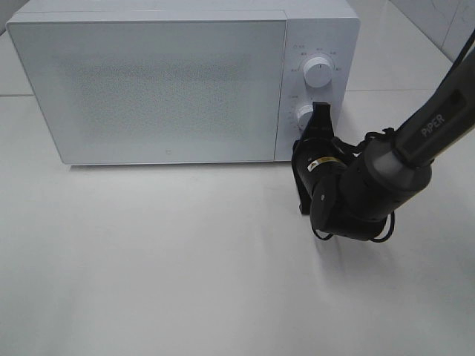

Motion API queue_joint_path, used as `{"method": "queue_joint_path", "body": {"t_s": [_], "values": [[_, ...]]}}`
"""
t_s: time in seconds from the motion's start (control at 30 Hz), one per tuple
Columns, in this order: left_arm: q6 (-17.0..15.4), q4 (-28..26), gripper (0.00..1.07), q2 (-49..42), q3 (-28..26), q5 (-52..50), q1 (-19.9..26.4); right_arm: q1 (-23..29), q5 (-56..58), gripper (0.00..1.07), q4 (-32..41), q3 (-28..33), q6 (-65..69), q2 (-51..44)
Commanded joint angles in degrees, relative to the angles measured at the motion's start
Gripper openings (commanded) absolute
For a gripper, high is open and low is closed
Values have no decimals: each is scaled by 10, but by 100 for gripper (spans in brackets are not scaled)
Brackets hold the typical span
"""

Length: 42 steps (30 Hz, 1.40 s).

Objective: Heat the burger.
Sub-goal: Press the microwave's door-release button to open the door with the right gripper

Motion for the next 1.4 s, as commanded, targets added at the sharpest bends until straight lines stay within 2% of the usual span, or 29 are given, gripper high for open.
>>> {"method": "queue_joint_path", "body": {"t_s": [0.03, 0.17, 0.47, 1.0, 1.07, 1.27, 1.4], "values": [[-5, -6, 100, -10, 1, -1, 2, -11, -109, 0, -34, -62, -15, -7], [-5, -6, 100, -10, 1, -1, 2, -11, -108, 0, -40, -90, -25, 3], [-5, -6, 100, -10, 1, -1, 2, -11, -93, 0, -38, -89, -25, 2], [-5, -6, 100, -10, 1, -1, 2, -11, 64, 0, -25, 7, -36, -74], [-5, -6, 100, -10, 1, -1, 2, -11, 114, 0, -25, 21, -49, -89], [-5, -6, 100, -10, 1, -1, 2, -11, 150, 0, -32, 45, -83, -115], [-5, -6, 100, -10, 1, -1, 2, -11, 233, 0, -52, 69, -128, -154]]}}
